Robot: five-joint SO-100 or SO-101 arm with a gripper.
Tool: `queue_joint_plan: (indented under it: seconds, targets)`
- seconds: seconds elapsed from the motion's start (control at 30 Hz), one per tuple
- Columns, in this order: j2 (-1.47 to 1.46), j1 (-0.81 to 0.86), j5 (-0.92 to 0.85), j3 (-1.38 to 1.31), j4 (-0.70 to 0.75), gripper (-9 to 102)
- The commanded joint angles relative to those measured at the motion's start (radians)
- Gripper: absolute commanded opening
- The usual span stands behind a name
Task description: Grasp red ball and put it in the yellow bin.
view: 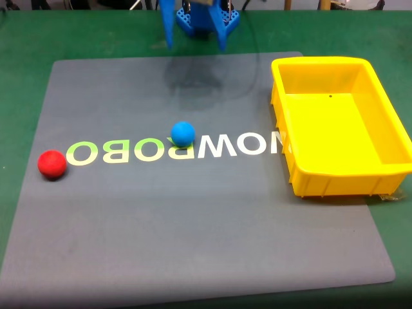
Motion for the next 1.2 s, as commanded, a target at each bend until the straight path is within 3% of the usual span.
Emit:
queue_joint_plan:
  seconds: [0.0, 0.47, 0.67, 1.17]
  targets:
    - [-0.279, 0.078, 0.037, -0.344, -0.049, 42]
    - [-1.02, 0.285, 0.043, -0.887, -0.179, 42]
    - [-1.183, 0.322, 0.023, -0.936, -0.27, 42]
    - [-1.575, 0.328, 0.037, -1.322, -0.279, 42]
